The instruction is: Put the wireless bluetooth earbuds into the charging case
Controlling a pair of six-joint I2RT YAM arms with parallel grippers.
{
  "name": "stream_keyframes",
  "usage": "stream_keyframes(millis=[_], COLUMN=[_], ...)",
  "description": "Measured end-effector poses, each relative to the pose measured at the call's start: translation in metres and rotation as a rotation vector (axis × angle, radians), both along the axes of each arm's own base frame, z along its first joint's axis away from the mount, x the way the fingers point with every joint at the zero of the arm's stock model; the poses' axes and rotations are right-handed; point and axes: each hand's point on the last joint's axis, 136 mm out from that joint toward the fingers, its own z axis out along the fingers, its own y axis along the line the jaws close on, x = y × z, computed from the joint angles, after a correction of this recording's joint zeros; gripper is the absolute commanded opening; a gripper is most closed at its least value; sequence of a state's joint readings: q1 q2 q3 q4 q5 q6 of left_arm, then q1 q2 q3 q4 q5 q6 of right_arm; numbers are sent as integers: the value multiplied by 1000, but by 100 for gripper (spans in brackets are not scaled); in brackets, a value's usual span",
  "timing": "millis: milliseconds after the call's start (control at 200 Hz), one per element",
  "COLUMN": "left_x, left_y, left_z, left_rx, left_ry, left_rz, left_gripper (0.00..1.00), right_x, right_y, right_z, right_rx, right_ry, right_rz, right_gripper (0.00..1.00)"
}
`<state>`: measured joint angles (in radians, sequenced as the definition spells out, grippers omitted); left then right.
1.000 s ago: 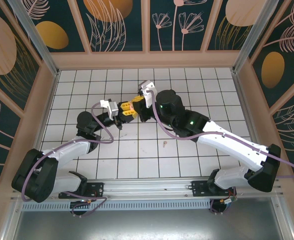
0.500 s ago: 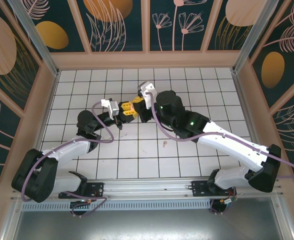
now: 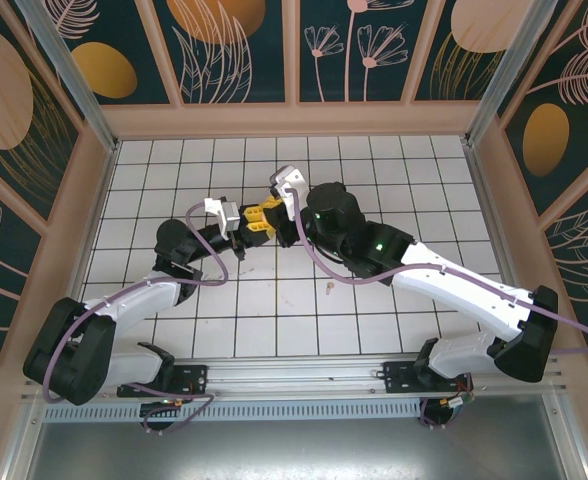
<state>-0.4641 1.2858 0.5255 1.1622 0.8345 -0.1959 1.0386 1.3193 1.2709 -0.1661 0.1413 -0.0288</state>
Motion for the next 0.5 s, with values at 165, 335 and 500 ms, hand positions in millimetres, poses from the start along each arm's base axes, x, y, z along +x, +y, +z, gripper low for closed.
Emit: stream_keyframes(millis=[165,335,500], left_x=[0,-1,-5], left_y=[0,-1,-2], left_z=[0,2,8], left_rx=[0,-1,-9], left_ry=[1,-7,-35], left_rz=[0,-8,-26], left_gripper=[0,0,0], right_x=[1,-1,-5], right_y=[-1,-4,-10], right_z=[0,5,18], right_rx=[0,17,58], right_ry=[-2,3,6], right_rz=[-9,-13,-16], right_gripper=[7,8,8])
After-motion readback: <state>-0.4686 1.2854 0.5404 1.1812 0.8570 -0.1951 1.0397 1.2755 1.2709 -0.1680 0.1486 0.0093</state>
